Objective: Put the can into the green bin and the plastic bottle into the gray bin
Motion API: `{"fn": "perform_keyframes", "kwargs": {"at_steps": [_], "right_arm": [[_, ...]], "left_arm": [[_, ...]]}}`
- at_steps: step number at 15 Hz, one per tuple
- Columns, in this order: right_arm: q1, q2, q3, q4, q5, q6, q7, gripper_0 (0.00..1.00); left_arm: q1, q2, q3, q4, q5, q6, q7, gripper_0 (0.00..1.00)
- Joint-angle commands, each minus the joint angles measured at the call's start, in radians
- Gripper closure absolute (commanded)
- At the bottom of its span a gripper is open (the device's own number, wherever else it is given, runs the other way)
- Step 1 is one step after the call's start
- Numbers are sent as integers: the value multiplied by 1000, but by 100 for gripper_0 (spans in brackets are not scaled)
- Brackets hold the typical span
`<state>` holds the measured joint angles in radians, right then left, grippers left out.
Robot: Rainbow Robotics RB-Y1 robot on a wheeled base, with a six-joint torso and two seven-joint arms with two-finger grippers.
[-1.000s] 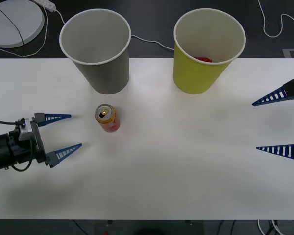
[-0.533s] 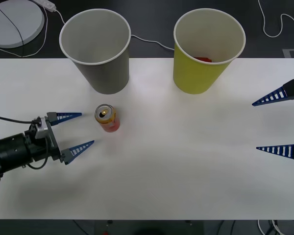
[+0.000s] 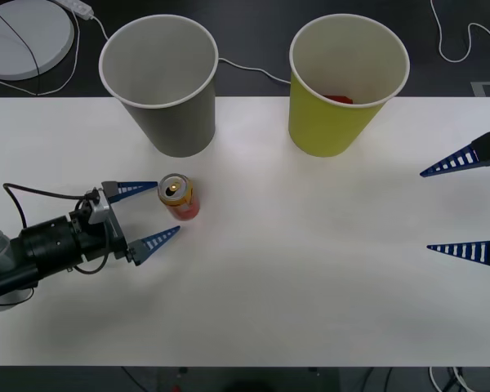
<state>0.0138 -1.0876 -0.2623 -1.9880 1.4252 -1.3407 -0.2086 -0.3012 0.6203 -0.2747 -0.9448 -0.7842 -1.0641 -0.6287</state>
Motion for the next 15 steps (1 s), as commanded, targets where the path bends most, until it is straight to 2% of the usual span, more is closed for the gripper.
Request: {"fn": "perform_keyframes", "kwargs": {"at_steps": [1, 5, 9, 14, 15], "right_arm": [[0, 0, 0, 0, 0, 0, 0, 0], [0, 0, 0, 0, 0, 0, 0, 0], [0, 0, 0, 0, 0, 0, 0, 0], [0, 0, 0, 0, 0, 0, 0, 0], [0, 0, 0, 0, 0, 0, 0, 0]], "left_arm": [[-12, -27, 0, 0, -14, 18, 3, 0], [-44, -70, 0, 15, -37, 49, 3, 0], [-118, -114, 0, 116, -55, 30, -11, 0], [-122, -134, 0, 116, -56, 30, -11, 0], [-121, -134, 0, 116, -56, 30, -13, 10]]}}
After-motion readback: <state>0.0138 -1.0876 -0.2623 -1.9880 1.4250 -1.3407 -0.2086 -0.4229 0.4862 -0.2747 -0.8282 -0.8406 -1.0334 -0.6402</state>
